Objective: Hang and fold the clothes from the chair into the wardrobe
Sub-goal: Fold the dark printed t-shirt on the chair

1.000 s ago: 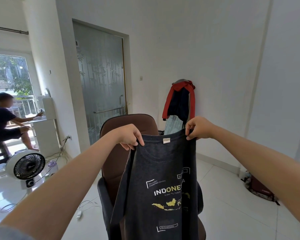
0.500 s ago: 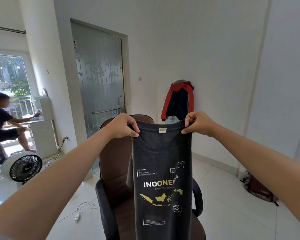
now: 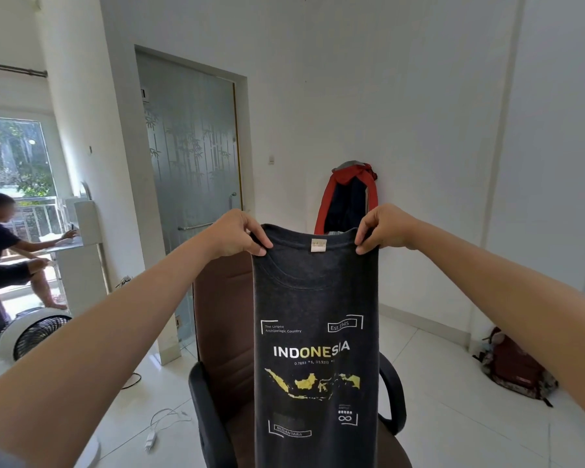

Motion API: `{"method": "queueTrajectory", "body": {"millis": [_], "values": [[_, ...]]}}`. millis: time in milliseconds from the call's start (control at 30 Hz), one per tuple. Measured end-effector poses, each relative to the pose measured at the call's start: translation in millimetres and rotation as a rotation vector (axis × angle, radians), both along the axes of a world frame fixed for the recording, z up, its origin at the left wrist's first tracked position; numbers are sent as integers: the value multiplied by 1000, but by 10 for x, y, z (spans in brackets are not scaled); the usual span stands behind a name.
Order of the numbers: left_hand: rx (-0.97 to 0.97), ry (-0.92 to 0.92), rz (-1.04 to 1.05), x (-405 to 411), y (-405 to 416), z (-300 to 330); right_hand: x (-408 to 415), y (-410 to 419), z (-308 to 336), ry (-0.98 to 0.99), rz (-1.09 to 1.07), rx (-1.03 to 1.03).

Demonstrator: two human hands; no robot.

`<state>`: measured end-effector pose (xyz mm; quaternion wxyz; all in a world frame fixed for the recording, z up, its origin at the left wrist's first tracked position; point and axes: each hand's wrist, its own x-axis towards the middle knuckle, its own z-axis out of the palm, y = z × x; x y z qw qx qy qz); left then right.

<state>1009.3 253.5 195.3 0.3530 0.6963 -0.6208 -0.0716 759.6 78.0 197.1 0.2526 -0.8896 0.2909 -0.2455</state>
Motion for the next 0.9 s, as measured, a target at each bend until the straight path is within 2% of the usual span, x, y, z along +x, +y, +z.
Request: {"method": "queueTrajectory", "body": {"millis": [167, 367, 567, 900], "values": [[76, -54, -14, 75, -22, -53, 101, 33, -62, 107, -10, -20], [53, 23, -22, 147, 7, -92, 82, 67, -149, -21, 17, 53], [74, 10, -26, 77, 6, -98, 58, 80, -102, 19, 66, 75], [0, 58, -36, 142, 24, -71, 73, -42, 81, -213, 178, 216]]}}
